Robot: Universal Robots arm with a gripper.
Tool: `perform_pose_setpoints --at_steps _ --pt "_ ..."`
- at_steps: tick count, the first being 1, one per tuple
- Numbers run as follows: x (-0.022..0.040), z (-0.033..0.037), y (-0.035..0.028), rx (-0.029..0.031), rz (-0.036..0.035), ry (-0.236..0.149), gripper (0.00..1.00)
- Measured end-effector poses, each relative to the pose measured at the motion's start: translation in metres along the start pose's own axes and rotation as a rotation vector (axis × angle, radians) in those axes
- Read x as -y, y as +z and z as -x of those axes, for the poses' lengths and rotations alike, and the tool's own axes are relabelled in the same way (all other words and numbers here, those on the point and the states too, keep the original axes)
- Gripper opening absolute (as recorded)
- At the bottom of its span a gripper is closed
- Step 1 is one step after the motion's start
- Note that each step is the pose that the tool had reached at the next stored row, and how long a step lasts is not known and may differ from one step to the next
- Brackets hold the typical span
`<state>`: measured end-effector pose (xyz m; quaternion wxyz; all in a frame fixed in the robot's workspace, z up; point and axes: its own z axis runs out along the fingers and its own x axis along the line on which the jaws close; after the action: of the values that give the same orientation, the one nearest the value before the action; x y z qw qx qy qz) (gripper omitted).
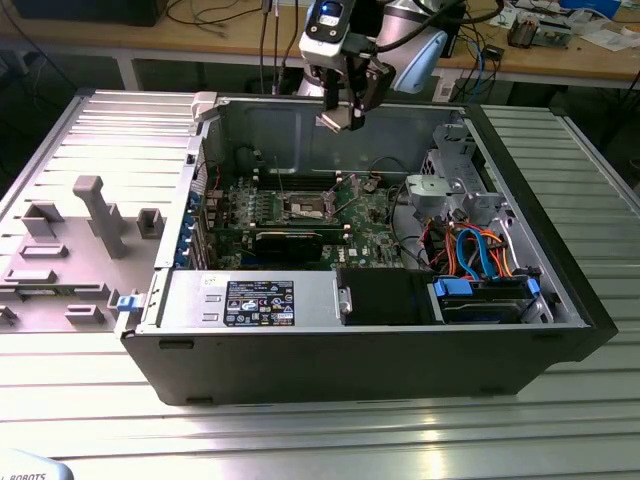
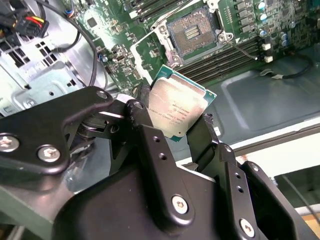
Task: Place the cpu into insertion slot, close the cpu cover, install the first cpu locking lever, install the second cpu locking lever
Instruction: 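Place the cpu into insertion slot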
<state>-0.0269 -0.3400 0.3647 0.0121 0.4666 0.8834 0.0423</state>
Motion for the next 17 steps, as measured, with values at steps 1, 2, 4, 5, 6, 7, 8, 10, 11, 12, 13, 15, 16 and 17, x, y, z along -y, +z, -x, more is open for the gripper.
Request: perform_pose_setpoints --at_steps 1,2,4,5,6,7,8,10,11,12,13,15,16,17 --pt "0.0001 0.0000 0.0008 0.0024 0.0005 0.028 0.54" --pt "0.0001 0.0000 0.0012 0.0038 0.0008 0.044 0.54" --pt "0.0010 -0.0006 0.0012 0.0048 0.0009 0.055 0.54" --pt "0.0015 -0.0009 0.0012 0.0048 0.0009 0.055 0.54" --pt "0.0016 -0.0010 0.0012 0.0048 0.0010 0.054 0.54" --pt "0.0016 -0.0010 0.0013 0.0046 0.0011 0.054 0.54" --pt "0.0017 -0.0011 0.0012 0.0047 0.0010 0.054 0.54" --pt "0.0017 -0.0011 0.0012 0.0047 0.0010 0.055 0.54" --pt "0.0018 -0.0011 0.0012 0.0047 0.0010 0.055 0.54" --pt "0.0018 -0.0011 0.0012 0.0047 0.0010 0.056 0.54" --pt "0.0018 -0.0011 0.0012 0.0051 0.0010 0.059 0.54" --pt "0.0018 -0.0011 0.0012 0.0065 0.0013 0.075 0.54" --pt "0.0018 -0.0011 0.0014 0.0072 0.0016 0.084 0.54" --pt "0.0018 -0.0011 0.0016 0.0086 0.0019 0.100 0.54"
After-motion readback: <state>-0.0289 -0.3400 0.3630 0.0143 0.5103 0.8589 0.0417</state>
